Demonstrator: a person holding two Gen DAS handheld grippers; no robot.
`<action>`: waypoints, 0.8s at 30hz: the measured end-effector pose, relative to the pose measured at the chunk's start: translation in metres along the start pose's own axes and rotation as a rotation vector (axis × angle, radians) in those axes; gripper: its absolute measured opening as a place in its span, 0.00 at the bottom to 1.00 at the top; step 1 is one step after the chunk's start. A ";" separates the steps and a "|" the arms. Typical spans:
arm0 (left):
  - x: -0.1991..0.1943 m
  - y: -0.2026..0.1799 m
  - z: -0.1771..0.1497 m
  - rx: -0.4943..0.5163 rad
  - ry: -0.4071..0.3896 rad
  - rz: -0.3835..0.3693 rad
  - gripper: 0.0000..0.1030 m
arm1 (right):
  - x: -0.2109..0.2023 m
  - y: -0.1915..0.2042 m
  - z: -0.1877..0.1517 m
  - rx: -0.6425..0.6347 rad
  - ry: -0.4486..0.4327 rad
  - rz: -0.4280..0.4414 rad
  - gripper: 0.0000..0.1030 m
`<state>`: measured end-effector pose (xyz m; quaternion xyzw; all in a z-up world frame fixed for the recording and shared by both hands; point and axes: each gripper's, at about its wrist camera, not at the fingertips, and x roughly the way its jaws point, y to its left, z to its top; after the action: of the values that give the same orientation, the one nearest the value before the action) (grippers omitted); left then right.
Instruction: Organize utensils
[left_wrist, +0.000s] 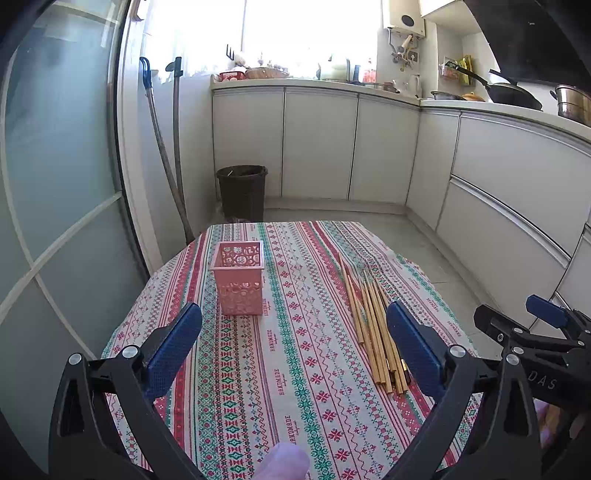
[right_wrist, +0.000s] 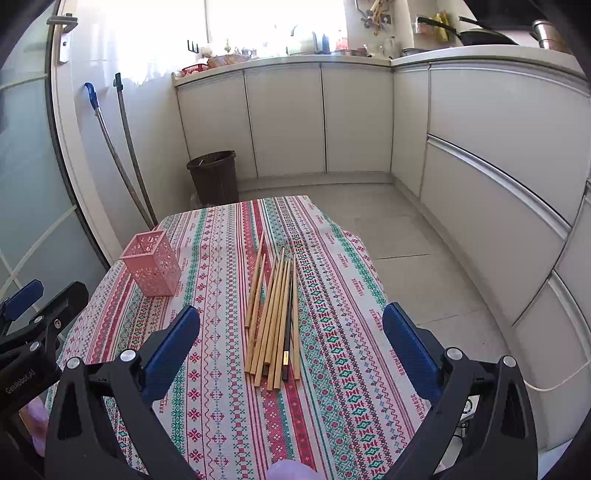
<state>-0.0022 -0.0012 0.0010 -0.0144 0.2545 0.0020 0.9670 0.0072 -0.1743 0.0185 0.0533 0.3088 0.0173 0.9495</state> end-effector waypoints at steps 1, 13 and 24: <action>0.000 0.000 0.000 0.000 0.000 0.001 0.93 | 0.000 0.000 0.000 -0.004 -0.002 -0.003 0.94; 0.006 0.003 -0.002 -0.044 0.036 -0.013 0.93 | -0.001 -0.003 0.000 0.048 -0.018 0.016 0.94; 0.101 -0.023 -0.043 0.089 0.521 -0.061 0.93 | 0.074 -0.103 0.028 0.775 0.381 0.173 0.94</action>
<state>0.0645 -0.0255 -0.0857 0.0205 0.4940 -0.0423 0.8682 0.0840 -0.2740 -0.0138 0.4272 0.4562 -0.0108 0.7805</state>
